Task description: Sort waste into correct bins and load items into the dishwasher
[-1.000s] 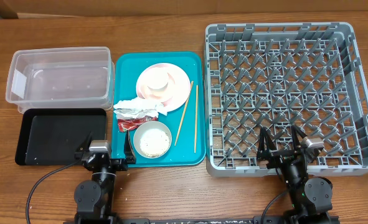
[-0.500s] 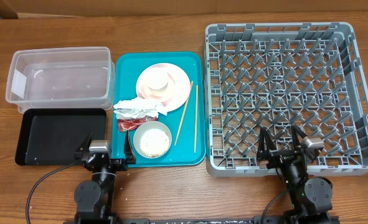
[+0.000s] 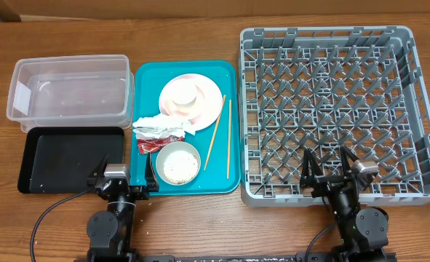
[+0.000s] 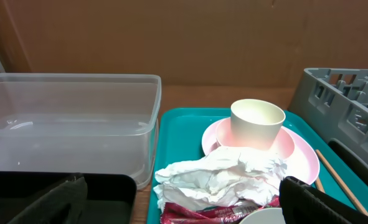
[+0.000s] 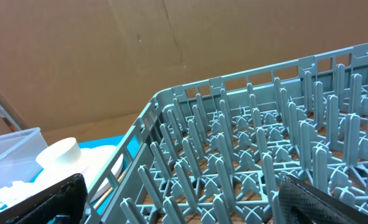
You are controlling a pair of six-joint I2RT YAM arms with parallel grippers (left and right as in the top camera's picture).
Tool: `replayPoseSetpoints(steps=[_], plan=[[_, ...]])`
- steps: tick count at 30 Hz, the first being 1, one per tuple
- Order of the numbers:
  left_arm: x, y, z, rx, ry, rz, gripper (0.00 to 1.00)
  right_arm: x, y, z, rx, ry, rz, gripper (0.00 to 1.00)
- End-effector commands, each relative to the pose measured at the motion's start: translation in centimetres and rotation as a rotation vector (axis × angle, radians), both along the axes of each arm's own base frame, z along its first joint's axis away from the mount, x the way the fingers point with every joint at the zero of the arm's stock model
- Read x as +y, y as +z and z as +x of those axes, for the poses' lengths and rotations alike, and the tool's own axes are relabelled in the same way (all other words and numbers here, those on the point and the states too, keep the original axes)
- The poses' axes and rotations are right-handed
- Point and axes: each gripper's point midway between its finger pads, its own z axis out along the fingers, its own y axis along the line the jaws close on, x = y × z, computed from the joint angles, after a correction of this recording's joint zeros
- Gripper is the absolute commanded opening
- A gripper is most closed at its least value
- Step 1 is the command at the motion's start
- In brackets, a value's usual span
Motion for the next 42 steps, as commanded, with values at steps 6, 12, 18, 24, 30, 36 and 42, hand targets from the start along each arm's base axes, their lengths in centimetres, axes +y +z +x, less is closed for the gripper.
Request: replayPoseSetpoints(steps=[6,12,18,24,30,36,42], plan=[[-0.3,0.0,0.0,-0.007,-0.017,0.018,1.0,-0.1,-0.1,0.0,-0.007,-0.002,-0.002,1.0],[-0.4,0.0,0.0,-0.006,-0.021,0.017,1.0,-0.1,-0.1,0.0,-0.007,-0.002,-0.002,1.0],[-0.4,0.1,0.0,-0.008,-0.021,0.017,1.0,-0.1,-0.1,0.0,-0.007,-0.002,-0.002,1.0],[-0.4,0.1,0.0,-0.009,-0.021,0.018,1.0,-0.1,-0.1,0.0,-0.007,-0.002,-0.002,1.0],[-1.1,0.3,-0.1,-0.014,-0.059,-0.013,1.0,-0.1,-0.1,0.0,-0.007,-0.002,-0.002,1.0],[-2.3,3.3,-0.6,-0.059,-0.129,-0.073,1.0,-0.1,-0.1,0.0,-0.007,-0.002,-0.002,1.0],[-2.2,8.4,-2.3,-0.07,-0.128,-0.072,1.0,-0.1,-0.1,0.0,-0.007,-0.002,-0.002,1.0]])
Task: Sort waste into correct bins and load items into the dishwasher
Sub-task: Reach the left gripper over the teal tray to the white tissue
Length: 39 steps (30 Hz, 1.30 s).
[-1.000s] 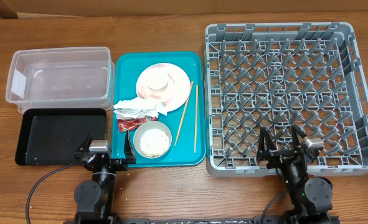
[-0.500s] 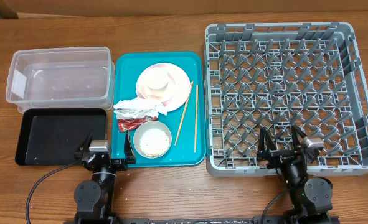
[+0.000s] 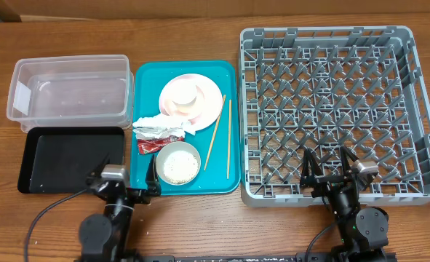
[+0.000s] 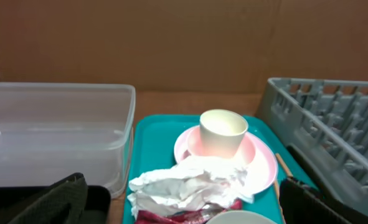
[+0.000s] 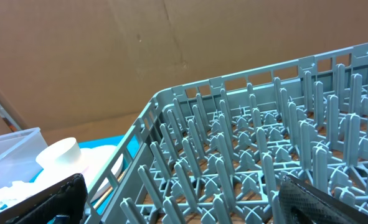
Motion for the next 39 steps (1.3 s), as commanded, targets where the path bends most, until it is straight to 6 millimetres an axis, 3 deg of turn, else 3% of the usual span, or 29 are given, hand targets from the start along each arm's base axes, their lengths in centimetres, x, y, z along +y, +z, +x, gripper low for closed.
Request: replayPoseSetpoints(steps=[1,5,10,16,22,28,30,33,39], plan=[[-0.5,5.3,-1.2,-0.064,-0.028,-0.02,1.0,-0.1,-0.1,0.0,-0.007,-0.002,-0.002,1.0],[-1.0,8.6,-1.4,0.025,-0.058,-0.02,1.0,-0.1,-0.1,0.0,-0.007,-0.002,-0.002,1.0],[-2.9,9.7,0.2,0.266,-0.179,0.031,1.0,-0.1,-0.1,0.0,-0.007,-0.002,-0.002,1.0],[-4.1,9.0,2.8,0.657,-0.255,0.013,1.0,-0.1,-0.1,0.0,-0.007,-0.001,-0.002,1.0],[-4.8,7.9,5.8,0.866,-0.294,-0.031,1.0,-0.1,-0.1,0.0,-0.007,-0.002,-0.002,1.0],[-6.1,4.3,7.6,1.012,-0.353,-0.093,1.0,-0.1,-0.1,0.0,-0.007,-0.001,-0.002,1.0],[-6.1,3.5,7.8,1.046,-0.345,-0.107,0.87,-0.1,-0.1,0.0,-0.007,-0.002,-0.002,1.0],[-5.9,2.1,8.3,1.105,-0.305,-0.151,0.52,-0.1,-0.1,0.0,-0.007,-0.002,-0.002,1.0],[-5.5,-0.1,9.0,1.2,-0.207,-0.224,0.19,-0.1,-0.1,0.0,-0.007,-0.002,-0.002,1.0]])
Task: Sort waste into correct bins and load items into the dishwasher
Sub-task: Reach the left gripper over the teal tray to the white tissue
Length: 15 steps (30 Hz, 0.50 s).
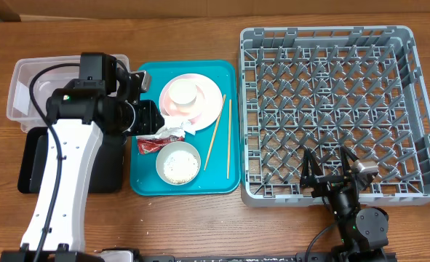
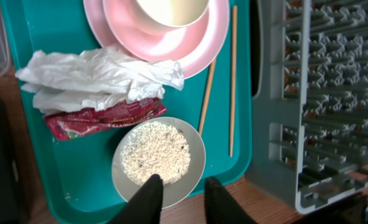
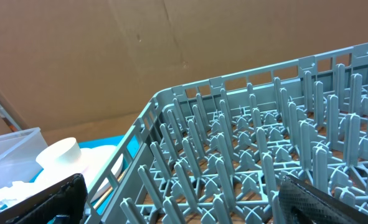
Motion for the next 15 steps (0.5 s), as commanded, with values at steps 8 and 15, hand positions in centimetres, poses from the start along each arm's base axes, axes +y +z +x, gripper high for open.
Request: replayPoseSetpoints(steps=[8,15], plan=[[2.6,-2.2,1.2,0.113,0.267,0.104,0.09,-0.1,-0.1,0.0,-0.007,-0.002,-0.002,1.0],[2.9,-3.2,1.7,0.19,0.47,0.069,0.31,-0.1,-0.1,0.0,-0.007,-0.002,-0.002,1.0]])
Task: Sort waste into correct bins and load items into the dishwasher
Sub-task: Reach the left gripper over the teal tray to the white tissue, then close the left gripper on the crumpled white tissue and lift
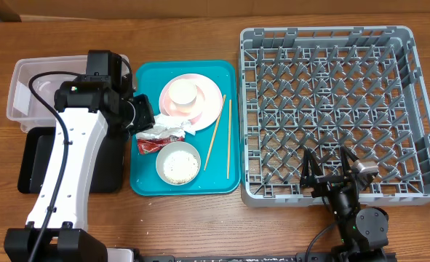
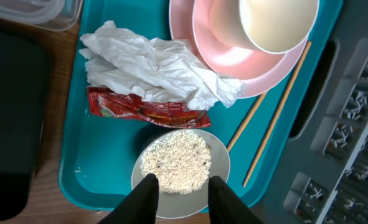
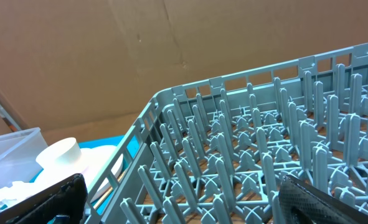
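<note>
A teal tray [image 1: 145, 178] holds a pink plate [image 1: 209, 109] with a cream cup [image 1: 185, 93] on it. It also holds a crumpled white napkin [image 2: 152, 68], a red wrapper [image 2: 143, 110], a grey bowl of rice [image 2: 180, 167] and two chopsticks [image 1: 215, 135]. My left gripper [image 2: 182, 190] is open, hanging above the near side of the rice bowl, just below the wrapper in its view. My right gripper [image 3: 184, 205] is open, low at the near edge of the grey dish rack [image 1: 331, 109].
A clear plastic bin [image 1: 69, 87] stands left of the tray at the back. A black tray [image 1: 54, 156] lies in front of it, partly under my left arm. The rack's upright pegs [image 3: 246, 143] fill the right half of the table.
My left wrist has turned and stands a little lower over the tray; napkin, wrapper and bowl look larger and slanted in its view. Nothing on the tray has moved. The right arm is unchanged.
Both arms stood low at the table's near edge, grippers open. The left wrist then showed the tray from slightly farther back. By half a second ago the left arm was stretched out above the tray, looking down on it. It now hangs open above the rice bowl.
</note>
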You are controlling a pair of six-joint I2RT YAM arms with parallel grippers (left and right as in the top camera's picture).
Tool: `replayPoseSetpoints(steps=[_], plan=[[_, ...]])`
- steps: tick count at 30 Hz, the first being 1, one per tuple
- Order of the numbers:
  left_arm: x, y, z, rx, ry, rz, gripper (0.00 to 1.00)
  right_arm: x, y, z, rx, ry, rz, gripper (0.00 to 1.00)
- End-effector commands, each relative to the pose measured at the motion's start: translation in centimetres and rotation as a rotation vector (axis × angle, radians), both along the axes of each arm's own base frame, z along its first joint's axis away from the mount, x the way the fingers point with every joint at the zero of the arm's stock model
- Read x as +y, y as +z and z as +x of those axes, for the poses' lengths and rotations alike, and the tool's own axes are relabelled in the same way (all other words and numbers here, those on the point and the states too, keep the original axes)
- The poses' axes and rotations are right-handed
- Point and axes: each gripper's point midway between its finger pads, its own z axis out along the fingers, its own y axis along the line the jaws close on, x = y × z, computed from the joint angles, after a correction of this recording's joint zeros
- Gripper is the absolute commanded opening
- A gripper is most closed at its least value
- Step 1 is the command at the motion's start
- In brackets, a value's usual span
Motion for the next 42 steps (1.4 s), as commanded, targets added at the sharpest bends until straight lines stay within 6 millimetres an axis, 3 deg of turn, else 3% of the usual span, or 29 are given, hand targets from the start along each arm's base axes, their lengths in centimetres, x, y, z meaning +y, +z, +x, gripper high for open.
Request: replayPoseSetpoints(steps=[1,7,9,10,23,31,40,42], plan=[[0.2,-0.5,0.6,0.05,0.165,-0.012,0.33,-0.1,-0.1,0.0,-0.007,-0.002,-0.002,1.0],[-0.6,-2.5,0.7,0.136,0.266,-0.03,0.38,-0.1,-0.1,0.0,-0.007,-0.002,-0.002,1.0],[-0.9,-3.5,0.9,0.167,0.284,-0.031,0.57,-0.1,-0.1,0.0,-0.007,-0.002,-0.002,1.0],[-1.0,-3.9,0.9,0.181,0.293,-0.03,0.61,-0.1,-0.1,0.0,-0.007,-0.002,-0.002,1.0],[-1.6,-8.7,2.9,0.268,0.365,-0.051,0.61,-0.1,-0.1,0.0,-0.007,-0.002,-0.002,1.0],[-1.8,-9.6,3.3,0.277,0.387,-0.06,0.69,-0.1,-0.1,0.0,-0.007,-0.002,-0.002,1.0],[-1.4,-10.1,2.7,0.285,0.384,-0.004,0.7,-0.1,-0.1,0.0,-0.007,-0.002,-0.002,1.0],[-1.4,-10.6,2.3,0.294,0.379,0.011,0.66,-0.1,-0.1,0.0,-0.007,-0.002,-0.002,1.0]])
